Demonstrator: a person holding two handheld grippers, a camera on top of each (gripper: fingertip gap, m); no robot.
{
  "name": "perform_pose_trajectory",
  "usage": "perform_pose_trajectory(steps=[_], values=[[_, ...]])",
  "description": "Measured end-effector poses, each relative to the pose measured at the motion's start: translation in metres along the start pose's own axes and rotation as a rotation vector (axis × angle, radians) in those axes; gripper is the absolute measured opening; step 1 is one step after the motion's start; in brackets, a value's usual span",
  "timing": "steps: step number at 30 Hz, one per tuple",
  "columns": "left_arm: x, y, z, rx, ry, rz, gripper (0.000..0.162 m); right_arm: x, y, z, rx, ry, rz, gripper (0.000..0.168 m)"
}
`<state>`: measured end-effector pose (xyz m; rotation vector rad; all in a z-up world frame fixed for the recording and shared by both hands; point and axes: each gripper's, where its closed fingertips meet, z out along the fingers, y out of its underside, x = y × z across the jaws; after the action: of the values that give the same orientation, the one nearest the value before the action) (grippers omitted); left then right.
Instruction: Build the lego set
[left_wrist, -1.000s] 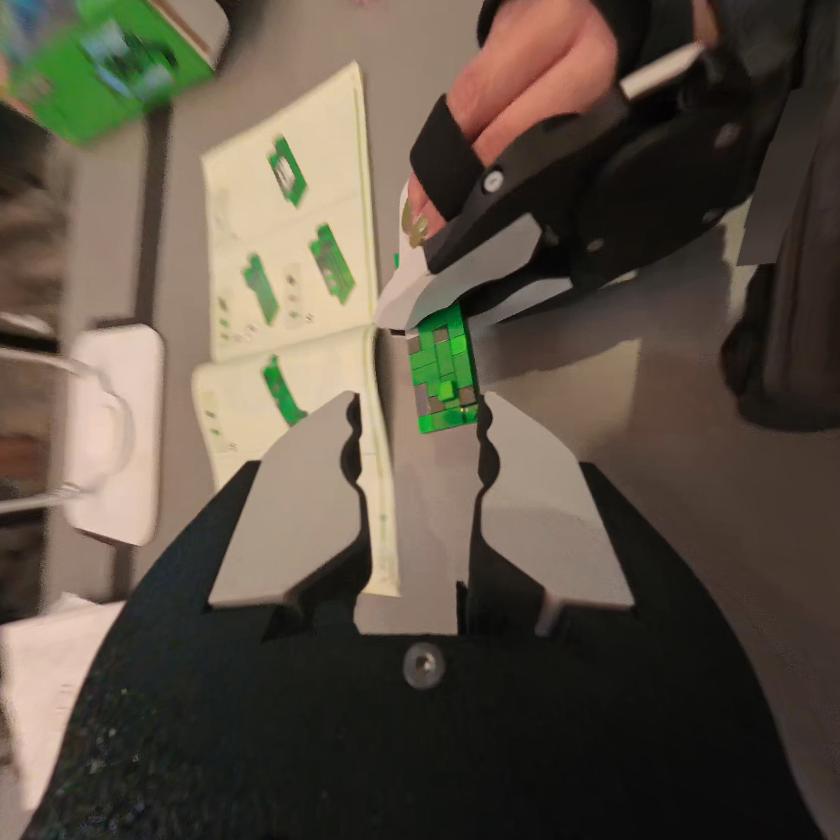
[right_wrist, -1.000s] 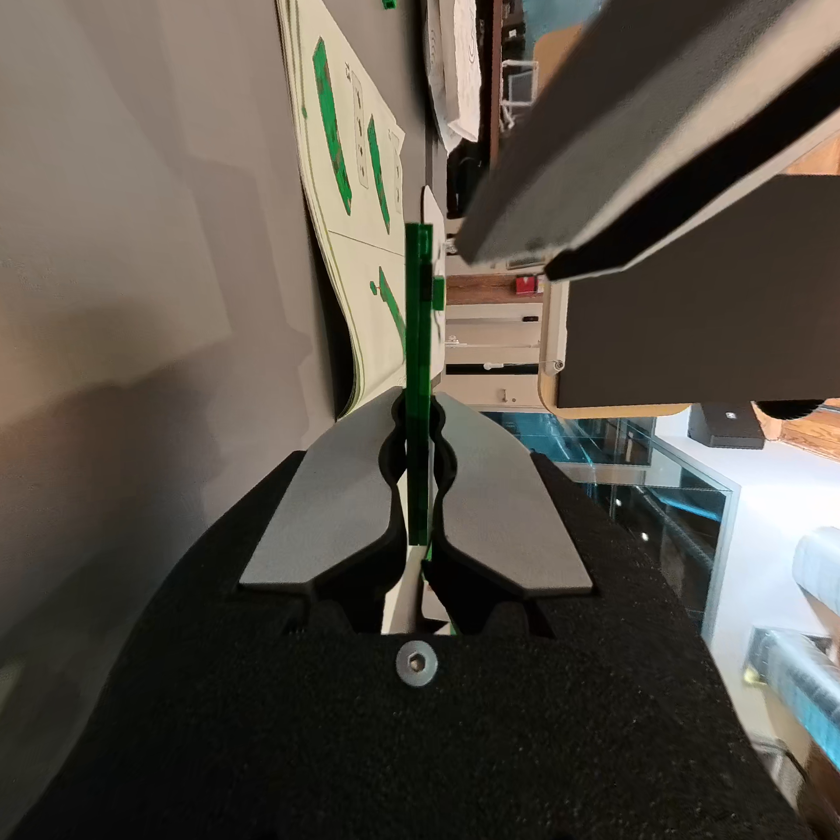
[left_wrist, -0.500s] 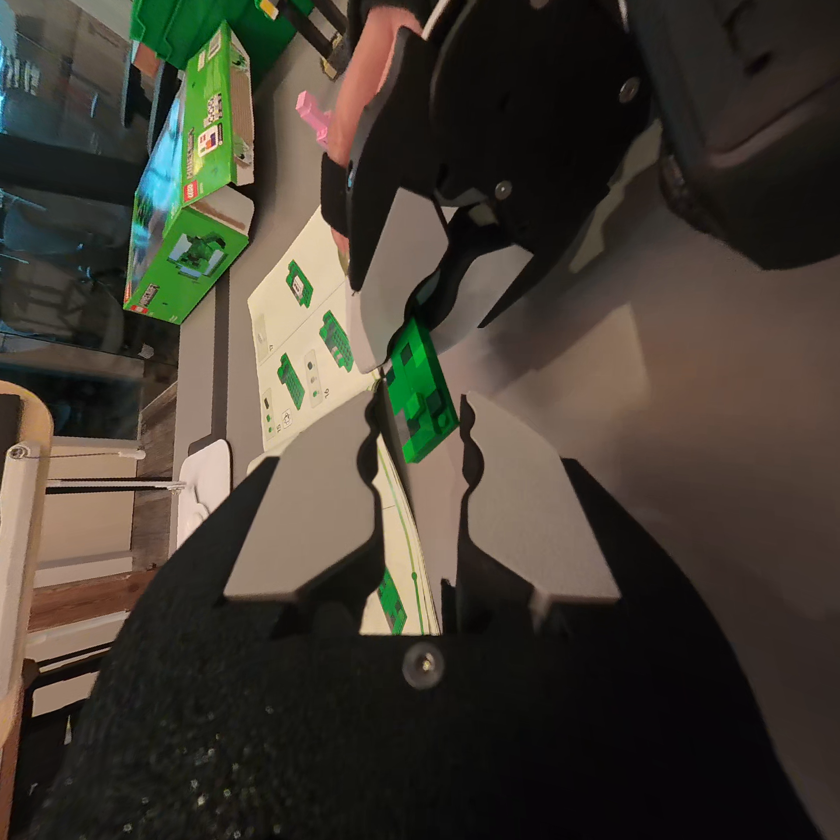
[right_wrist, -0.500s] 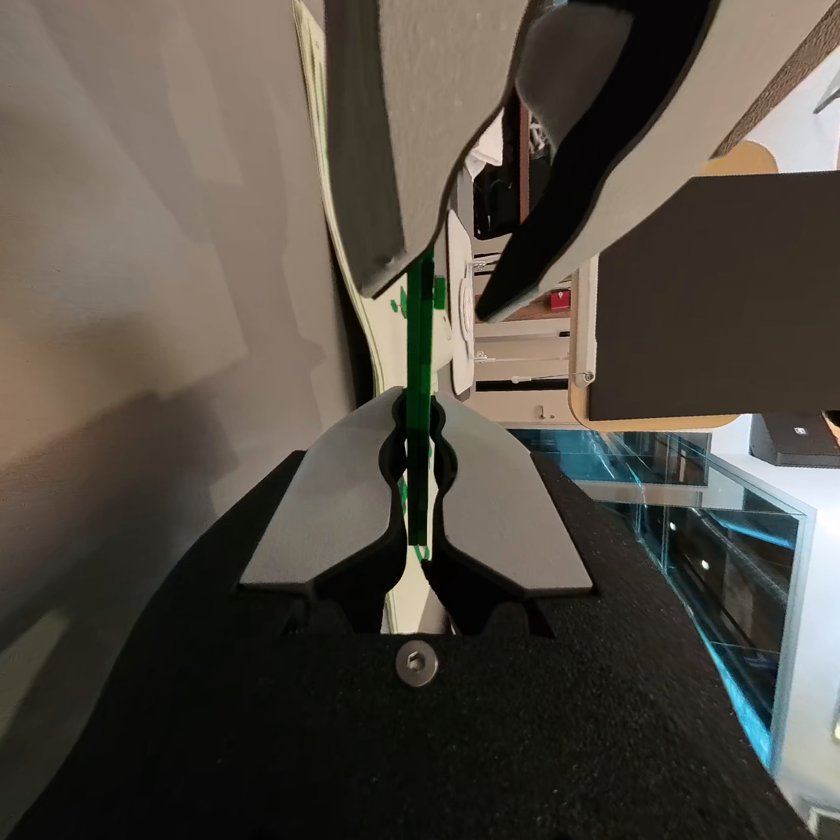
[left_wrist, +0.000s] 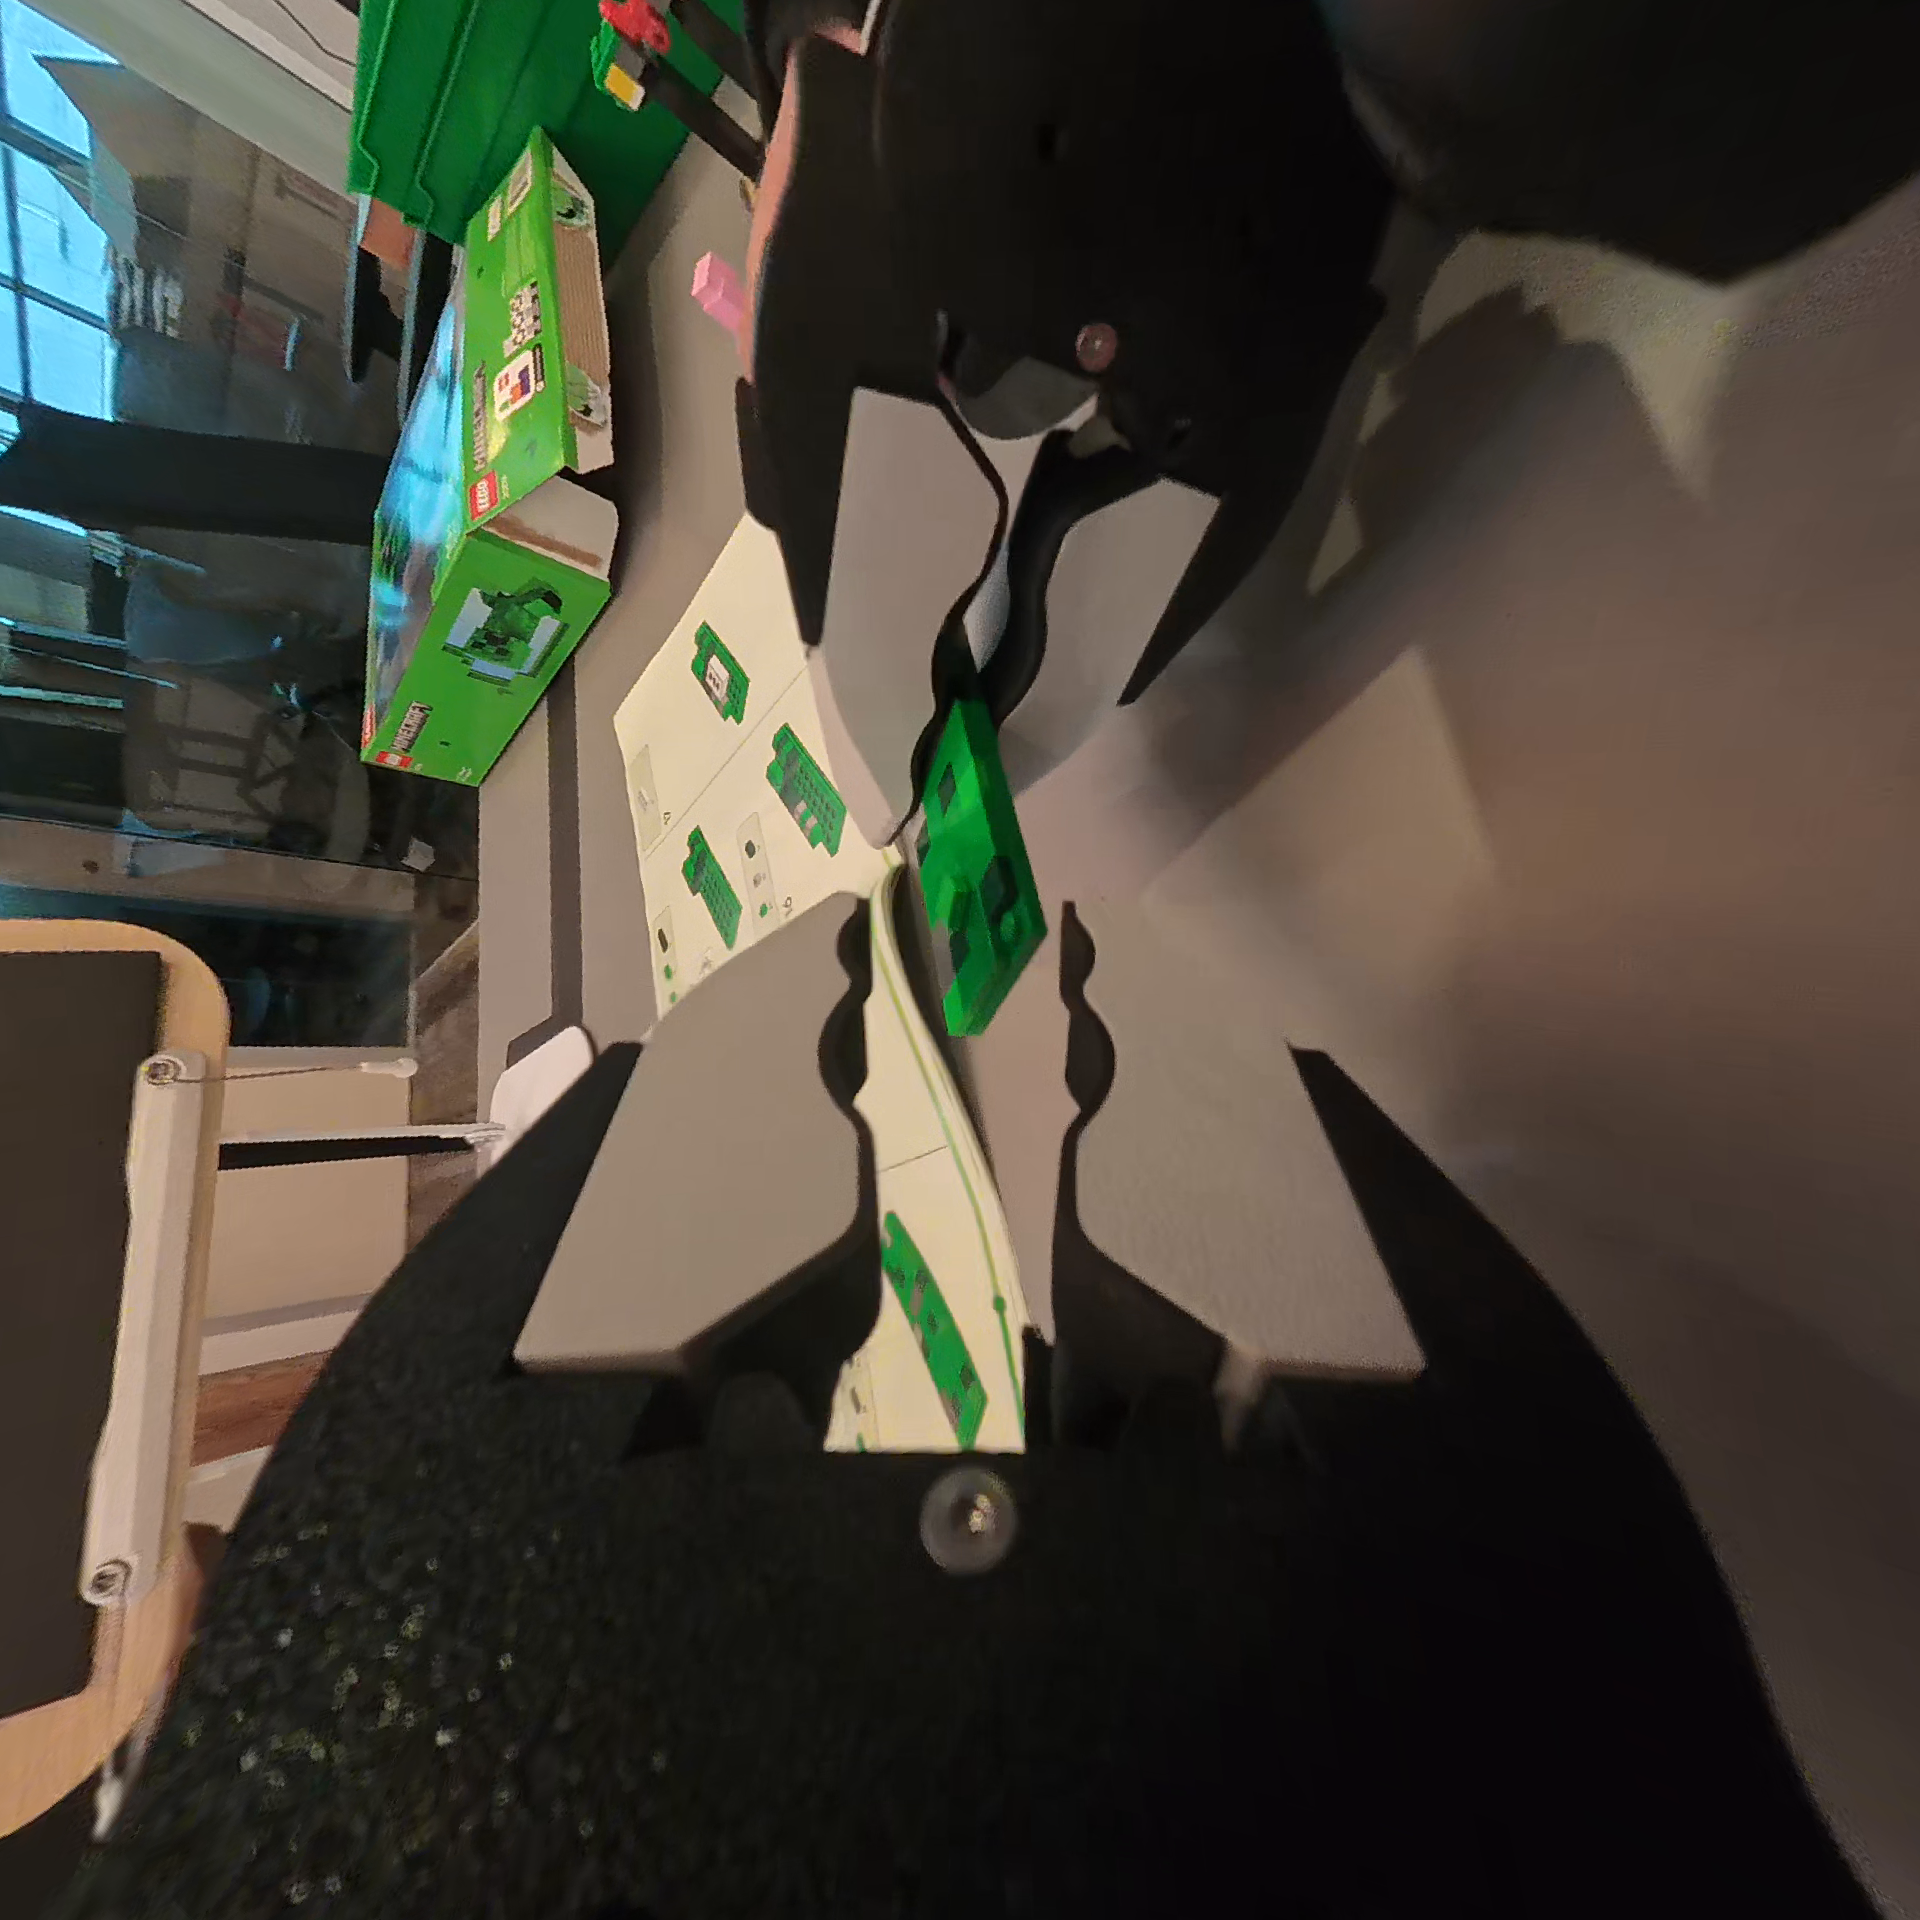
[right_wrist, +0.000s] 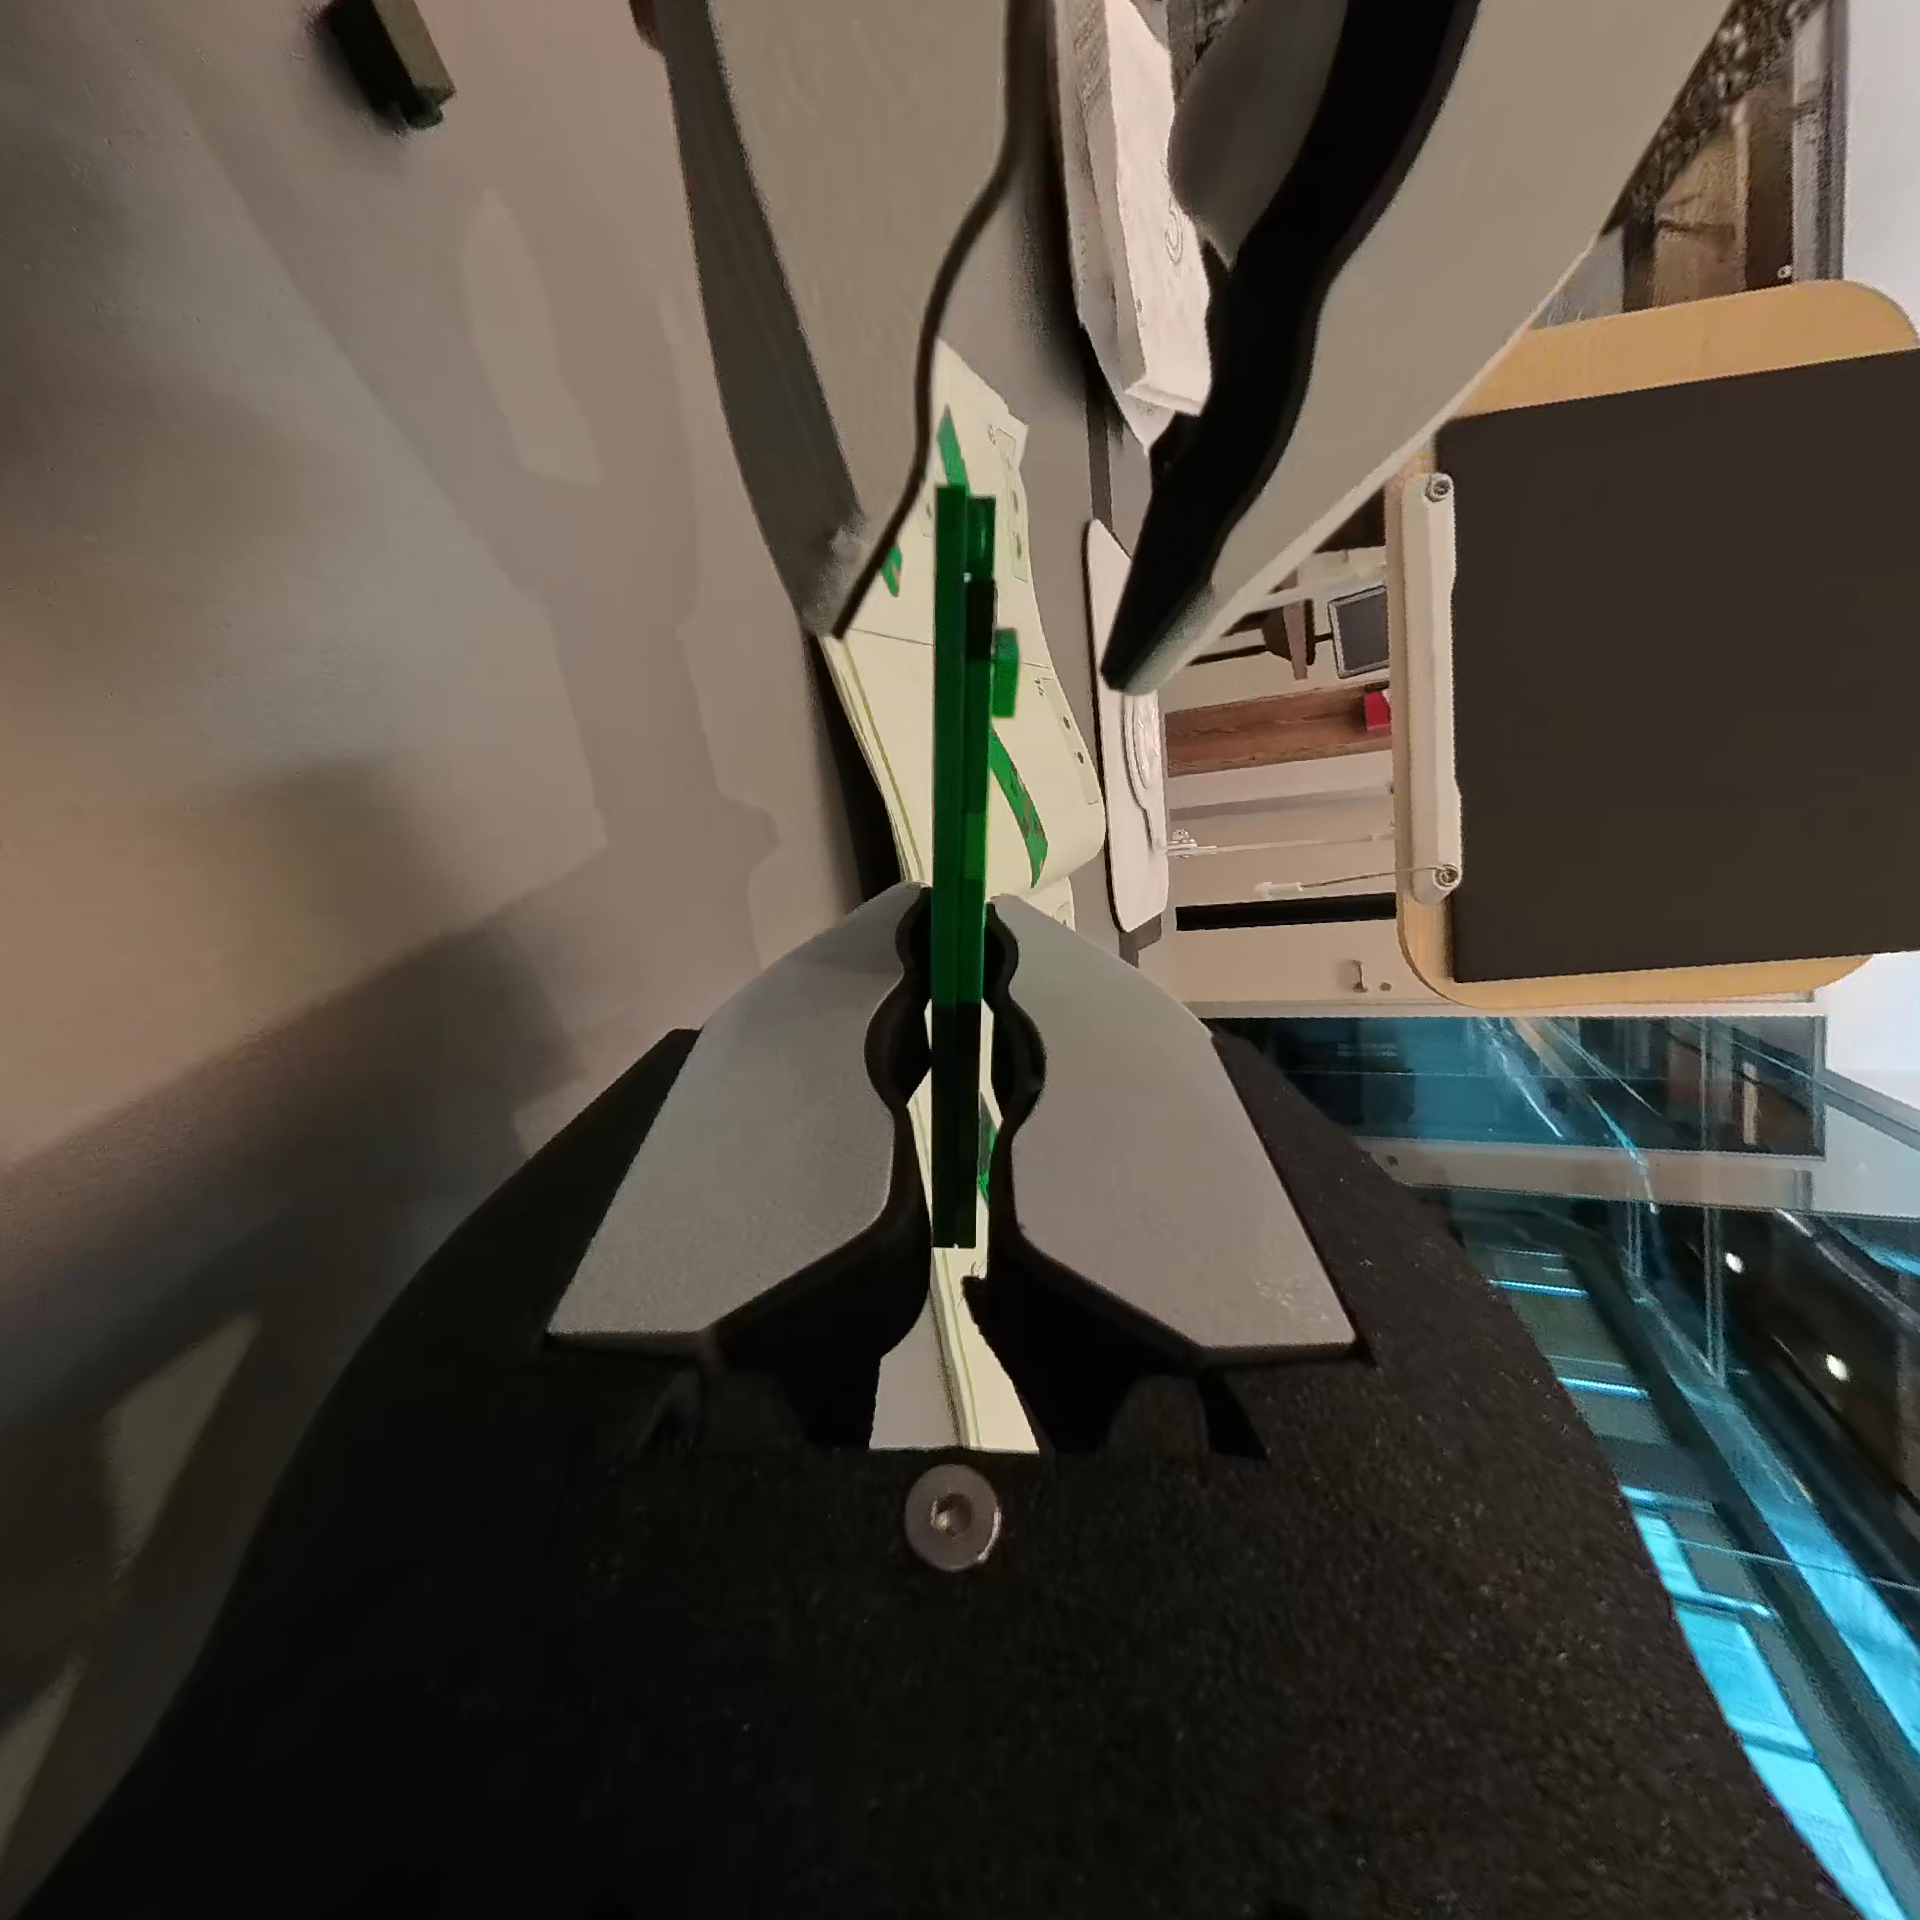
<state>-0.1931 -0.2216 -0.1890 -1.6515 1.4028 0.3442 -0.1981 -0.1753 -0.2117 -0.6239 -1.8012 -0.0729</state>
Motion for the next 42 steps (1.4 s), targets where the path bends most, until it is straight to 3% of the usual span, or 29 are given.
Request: perform_pose_trajectory(steps=[9,18,23,26,30,42], values=[[-0.003,-0.004,0.000,0.018,-0.075,0.071,0.032,0.010,-0.002,-0.004,-0.004,0.080,-0.076,0.007],[-0.004,0.018,0.001,-0.067,-0.102,-0.049,0.036,0.034,0.005,-0.012,-0.035,0.274,-0.243,0.006],[0.037,0.027,0.014,-0.109,0.161,-0.350,0.033,0.043,0.038,-0.010,-0.084,0.312,-0.317,0.006],[0.047,0.036,0.026,-0.187,0.218,-0.437,0.027,0.037,0.045,-0.006,-0.082,0.289,-0.344,0.006],[0.047,0.027,0.040,-0.169,0.242,-0.593,0.022,0.033,0.046,-0.005,-0.069,0.279,-0.364,0.006],[0.043,0.022,0.058,-0.212,0.303,-0.582,0.014,0.037,0.060,-0.008,-0.084,0.259,-0.324,0.006]])
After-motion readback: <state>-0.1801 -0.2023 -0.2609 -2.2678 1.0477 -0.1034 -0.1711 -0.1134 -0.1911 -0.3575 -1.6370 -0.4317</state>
